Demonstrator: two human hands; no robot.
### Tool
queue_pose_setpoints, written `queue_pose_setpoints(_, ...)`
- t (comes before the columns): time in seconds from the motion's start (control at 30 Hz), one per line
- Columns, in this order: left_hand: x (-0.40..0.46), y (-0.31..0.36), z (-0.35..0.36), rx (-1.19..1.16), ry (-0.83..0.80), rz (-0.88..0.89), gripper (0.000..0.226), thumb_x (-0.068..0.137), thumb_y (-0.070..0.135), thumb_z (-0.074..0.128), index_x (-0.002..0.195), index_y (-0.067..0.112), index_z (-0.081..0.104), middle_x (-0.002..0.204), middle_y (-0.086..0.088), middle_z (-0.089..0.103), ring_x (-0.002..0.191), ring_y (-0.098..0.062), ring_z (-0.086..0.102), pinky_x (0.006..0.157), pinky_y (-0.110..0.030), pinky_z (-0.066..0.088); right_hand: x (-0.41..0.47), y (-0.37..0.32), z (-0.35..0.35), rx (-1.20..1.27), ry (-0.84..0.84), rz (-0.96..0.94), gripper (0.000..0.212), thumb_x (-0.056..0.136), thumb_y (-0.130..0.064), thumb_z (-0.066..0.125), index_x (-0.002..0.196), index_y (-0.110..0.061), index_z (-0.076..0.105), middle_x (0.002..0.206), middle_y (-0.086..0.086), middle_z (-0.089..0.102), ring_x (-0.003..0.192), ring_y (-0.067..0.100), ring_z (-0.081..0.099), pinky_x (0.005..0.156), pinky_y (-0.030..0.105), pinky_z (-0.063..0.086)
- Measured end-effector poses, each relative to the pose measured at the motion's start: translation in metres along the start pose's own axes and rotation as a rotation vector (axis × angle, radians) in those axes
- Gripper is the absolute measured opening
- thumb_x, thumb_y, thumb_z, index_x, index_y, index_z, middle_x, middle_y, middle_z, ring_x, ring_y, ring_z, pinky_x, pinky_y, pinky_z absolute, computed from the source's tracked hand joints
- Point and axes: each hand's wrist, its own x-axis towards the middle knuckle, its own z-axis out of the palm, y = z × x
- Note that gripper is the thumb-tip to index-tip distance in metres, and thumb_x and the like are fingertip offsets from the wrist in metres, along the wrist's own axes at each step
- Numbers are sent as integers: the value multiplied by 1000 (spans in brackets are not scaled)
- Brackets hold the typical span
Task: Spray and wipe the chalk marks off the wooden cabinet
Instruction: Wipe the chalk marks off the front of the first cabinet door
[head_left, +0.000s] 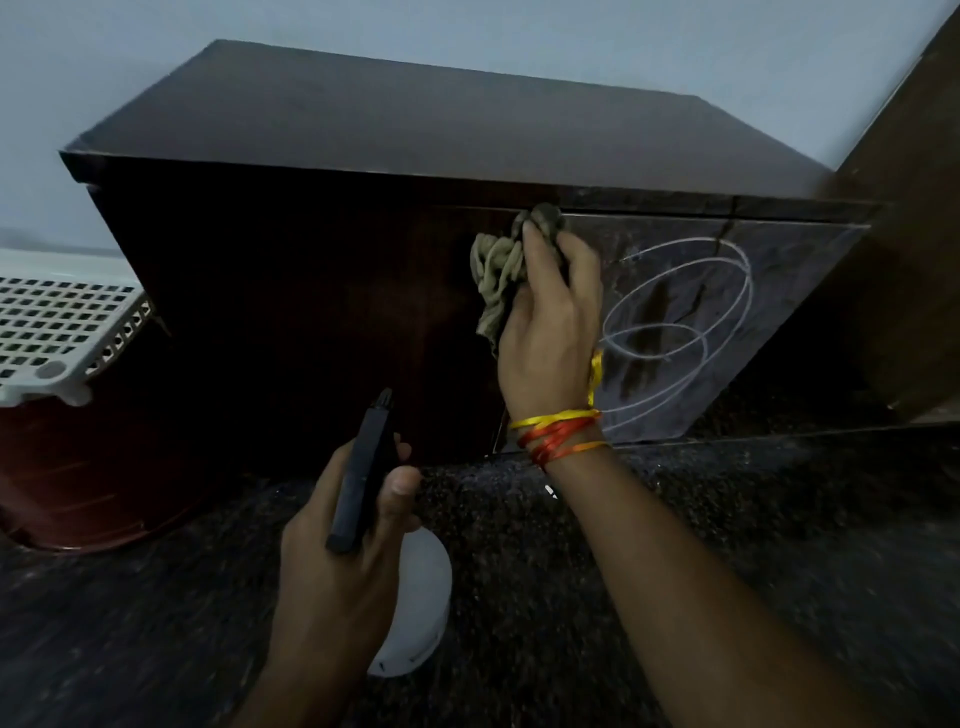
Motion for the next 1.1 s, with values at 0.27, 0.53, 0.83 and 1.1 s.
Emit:
queue_pose_setpoints(0.27,5,-2,0,-2,23,10,50,48,102,40,92,80,48,96,6,71,88,3,65,69,-20,45,-9,6,1,-56,-55,-11,40,92,0,42,130,-3,54,129,21,48,116,35,49,102,34,39)
queue_pose_setpoints(0.53,5,-2,-2,54,32,40,48,46,103,35,92,87,39,101,1,70,93,-12,65,71,-17,43,-1,-20,11,-144,-44,-140,40,85,5,48,122,-4,61,128,19,52,110,35,48,92,37,43)
queue_pose_setpoints(0.83,6,0,-4,21,26,5,48,43,104,36,89,87,39,102,1,69,91,0,64,70,-18,43,-4,-6,1,-199,-153,-130,38,85,-3,55,122,-9,60,128,20,51,103,39,51,90,44,45)
queue_pose_setpoints(1.1,5,-4,-3,12,22,51,51,51,101,39,95,79,46,105,15,68,88,-8,67,72,-23,46,5,-4,2,-284,-163,-296,33,80,-6,60,113,-8,64,123,14,56,104,36,51,86,41,47)
